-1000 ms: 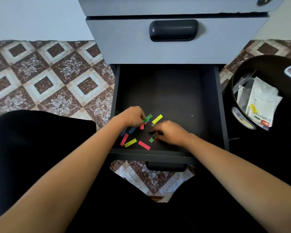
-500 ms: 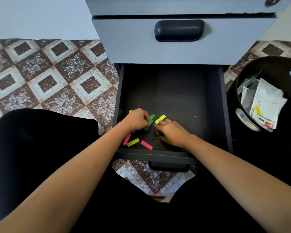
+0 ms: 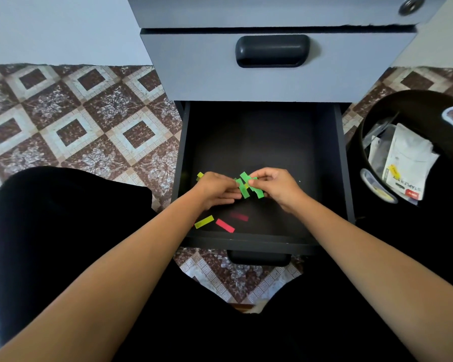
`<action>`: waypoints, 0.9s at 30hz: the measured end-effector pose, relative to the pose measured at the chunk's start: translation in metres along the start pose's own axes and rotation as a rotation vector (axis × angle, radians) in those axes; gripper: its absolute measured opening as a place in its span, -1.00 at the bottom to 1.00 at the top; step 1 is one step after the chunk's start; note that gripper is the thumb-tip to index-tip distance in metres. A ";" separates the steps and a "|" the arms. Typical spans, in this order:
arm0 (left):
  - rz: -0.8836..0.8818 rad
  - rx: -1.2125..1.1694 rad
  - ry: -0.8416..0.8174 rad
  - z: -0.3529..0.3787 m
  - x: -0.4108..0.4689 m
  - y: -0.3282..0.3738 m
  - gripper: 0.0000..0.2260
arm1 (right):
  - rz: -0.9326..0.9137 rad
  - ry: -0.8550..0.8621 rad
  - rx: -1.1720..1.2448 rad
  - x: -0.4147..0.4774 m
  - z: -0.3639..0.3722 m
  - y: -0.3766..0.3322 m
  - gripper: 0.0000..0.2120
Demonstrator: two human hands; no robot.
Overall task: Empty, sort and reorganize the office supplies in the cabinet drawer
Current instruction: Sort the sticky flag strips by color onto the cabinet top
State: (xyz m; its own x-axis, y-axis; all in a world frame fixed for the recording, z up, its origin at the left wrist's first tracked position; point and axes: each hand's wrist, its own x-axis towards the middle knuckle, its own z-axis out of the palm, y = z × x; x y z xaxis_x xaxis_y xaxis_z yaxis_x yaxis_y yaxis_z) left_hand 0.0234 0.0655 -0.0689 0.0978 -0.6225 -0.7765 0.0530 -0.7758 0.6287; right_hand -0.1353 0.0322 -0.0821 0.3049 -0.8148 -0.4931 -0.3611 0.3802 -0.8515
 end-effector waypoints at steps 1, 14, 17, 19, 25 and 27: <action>-0.005 -0.047 -0.029 0.001 -0.001 0.000 -0.95 | -0.006 -0.001 -0.014 -0.001 0.002 0.000 -0.83; 0.015 -0.088 0.002 0.006 -0.001 0.001 -0.86 | -0.120 0.112 -0.174 0.002 0.008 0.003 -0.82; 0.013 -0.101 -0.013 0.007 -0.002 0.001 -0.88 | -0.114 0.140 -0.159 0.004 0.007 0.005 -0.83; 0.007 -0.096 -0.024 0.007 -0.003 0.001 -0.91 | -0.123 0.151 -0.158 0.005 0.007 0.006 -0.86; 0.013 -0.093 -0.059 0.012 -0.007 0.002 -0.89 | -0.121 0.160 -0.179 0.006 0.008 0.003 -0.91; 0.017 -0.098 -0.051 0.012 -0.007 0.002 -0.87 | -0.159 0.159 -0.230 0.003 0.009 0.001 -0.93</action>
State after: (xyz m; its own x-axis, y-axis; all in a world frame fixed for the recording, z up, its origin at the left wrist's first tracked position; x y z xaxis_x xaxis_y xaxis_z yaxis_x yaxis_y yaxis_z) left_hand 0.0112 0.0672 -0.0629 0.0494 -0.6420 -0.7651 0.1484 -0.7529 0.6412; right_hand -0.1271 0.0342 -0.0859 0.2382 -0.9212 -0.3077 -0.5155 0.1486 -0.8439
